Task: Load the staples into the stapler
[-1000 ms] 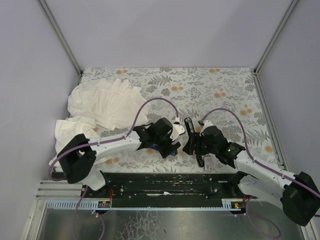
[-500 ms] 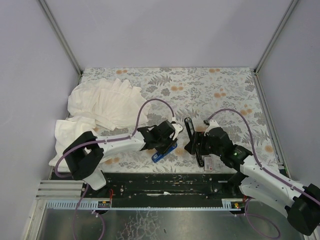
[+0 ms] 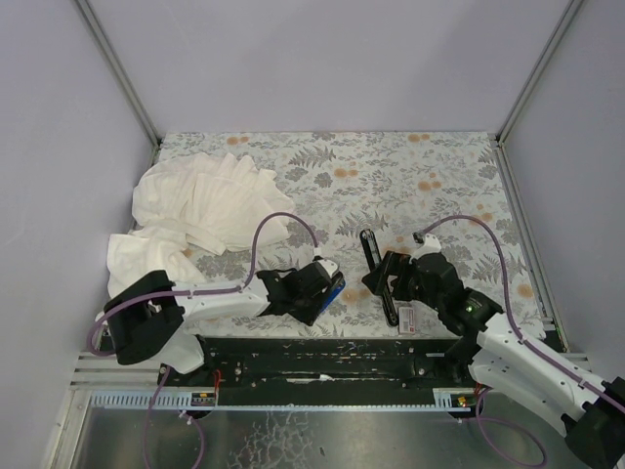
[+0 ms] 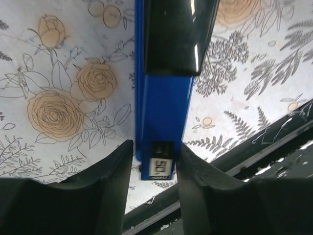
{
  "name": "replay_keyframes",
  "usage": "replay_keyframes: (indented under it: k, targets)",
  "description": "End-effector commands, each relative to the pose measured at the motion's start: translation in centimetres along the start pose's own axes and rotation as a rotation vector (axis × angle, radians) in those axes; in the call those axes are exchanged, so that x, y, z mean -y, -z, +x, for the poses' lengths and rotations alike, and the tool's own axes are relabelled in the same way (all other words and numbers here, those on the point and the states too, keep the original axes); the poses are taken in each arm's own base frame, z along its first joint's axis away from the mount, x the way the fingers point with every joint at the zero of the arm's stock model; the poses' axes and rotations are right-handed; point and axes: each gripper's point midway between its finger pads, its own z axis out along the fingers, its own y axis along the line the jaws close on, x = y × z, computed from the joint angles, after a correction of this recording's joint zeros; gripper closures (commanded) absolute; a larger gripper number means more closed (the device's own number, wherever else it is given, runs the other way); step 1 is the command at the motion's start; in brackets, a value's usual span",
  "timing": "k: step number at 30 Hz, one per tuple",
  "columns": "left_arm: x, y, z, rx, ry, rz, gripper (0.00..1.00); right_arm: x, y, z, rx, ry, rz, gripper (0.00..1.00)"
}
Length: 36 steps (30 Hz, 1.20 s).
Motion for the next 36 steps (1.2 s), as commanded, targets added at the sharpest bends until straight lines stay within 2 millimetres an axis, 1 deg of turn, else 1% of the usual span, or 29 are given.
replay_keyframes:
  k: [1,5,6,8,9,12,16,20,25,30,33,36]
  targets:
    - [0.3,0.2,0.9,0.006,0.064,-0.010,0.68,-1.1,-0.6,-0.3,0.016,-0.110,-0.042,0.01]
    - [1.6,0.4,0.7,0.026,0.126,0.049,0.91,-2.6,-1.7,1.7,-0.082,-0.207,-0.127,0.01]
    - [1.9,0.5,0.5,0.034,0.151,0.064,0.96,-3.3,-2.0,1.9,-0.090,-0.239,-0.164,0.01]
    - [2.8,0.8,-0.1,0.058,0.207,0.107,1.00,-3.6,-2.6,2.7,-0.128,-0.298,-0.183,0.01]
    - [3.4,1.2,-0.6,0.077,0.236,0.140,1.00,-3.4,-3.0,3.1,-0.147,-0.315,-0.172,0.01]
    - [5.1,1.9,-1.4,0.105,0.313,0.231,1.00,-3.6,-3.6,3.4,-0.170,-0.337,-0.170,0.01]
    - [6.3,2.3,-1.8,0.117,0.398,0.306,1.00,-4.2,-4.2,3.5,-0.169,-0.395,-0.200,0.01]
    - [7.4,2.5,-2.2,0.128,0.447,0.378,1.00,-4.5,-4.9,4.2,-0.210,-0.426,-0.211,0.01]
    - [7.8,2.7,-2.6,0.136,0.456,0.398,1.00,-4.7,-5.8,5.6,-0.258,-0.432,-0.201,0.01]
    - [7.9,2.6,-2.4,0.122,0.444,0.402,1.00,-5.5,-6.5,6.0,-0.281,-0.423,-0.221,0.01]
    - [8.0,2.6,-2.1,0.115,0.434,0.404,1.00,-5.4,-7.2,6.5,-0.294,-0.414,-0.202,0.01]
    - [8.1,2.6,-2.0,0.111,0.421,0.411,1.00,-4.8,-8.0,6.8,-0.303,-0.425,-0.159,0.01]
